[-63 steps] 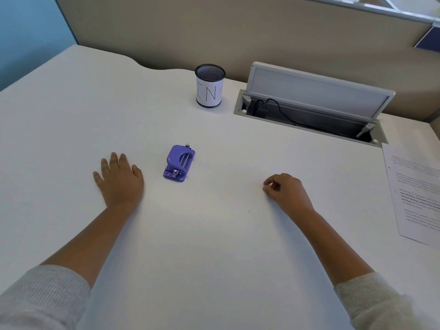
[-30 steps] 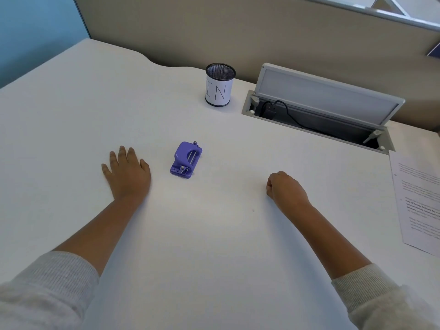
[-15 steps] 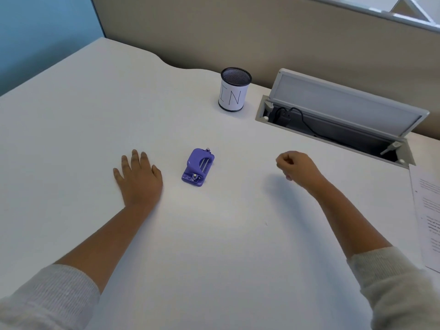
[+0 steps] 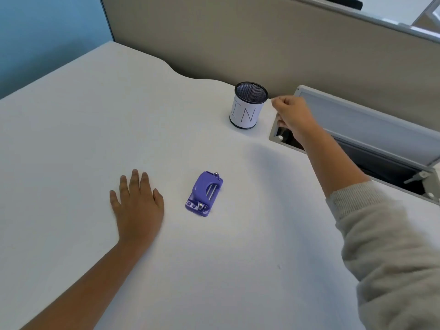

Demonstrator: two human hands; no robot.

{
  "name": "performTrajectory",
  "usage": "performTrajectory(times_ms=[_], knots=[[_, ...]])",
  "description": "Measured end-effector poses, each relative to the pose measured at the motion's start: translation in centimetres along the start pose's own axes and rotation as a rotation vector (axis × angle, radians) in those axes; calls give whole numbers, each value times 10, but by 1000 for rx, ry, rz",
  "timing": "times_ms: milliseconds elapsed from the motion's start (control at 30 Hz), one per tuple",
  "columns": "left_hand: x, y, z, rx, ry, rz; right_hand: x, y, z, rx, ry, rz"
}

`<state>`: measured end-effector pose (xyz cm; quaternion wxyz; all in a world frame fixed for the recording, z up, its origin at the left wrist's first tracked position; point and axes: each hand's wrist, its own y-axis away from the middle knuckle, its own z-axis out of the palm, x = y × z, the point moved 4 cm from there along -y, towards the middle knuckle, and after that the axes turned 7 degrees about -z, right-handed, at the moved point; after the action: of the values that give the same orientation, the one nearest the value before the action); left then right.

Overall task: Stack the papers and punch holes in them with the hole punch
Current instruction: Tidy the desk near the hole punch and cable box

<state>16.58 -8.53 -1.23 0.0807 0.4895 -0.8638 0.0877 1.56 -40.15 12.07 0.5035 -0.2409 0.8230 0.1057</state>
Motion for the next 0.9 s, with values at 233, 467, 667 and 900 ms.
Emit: performTrajectory(times_ms=[233,467,667,900], knots=[[1,0,-2,24,-30,-8,-5,-65,25,53,244,-36],[2,0,-3,24,-48,-18,3,-84,33,59,379,-26],[1,1,-2,34,-22,-26,-4,-59,19,118,274,-143],[0,1,-1,47,4,-11,27,53,-4,-35,157,-131]])
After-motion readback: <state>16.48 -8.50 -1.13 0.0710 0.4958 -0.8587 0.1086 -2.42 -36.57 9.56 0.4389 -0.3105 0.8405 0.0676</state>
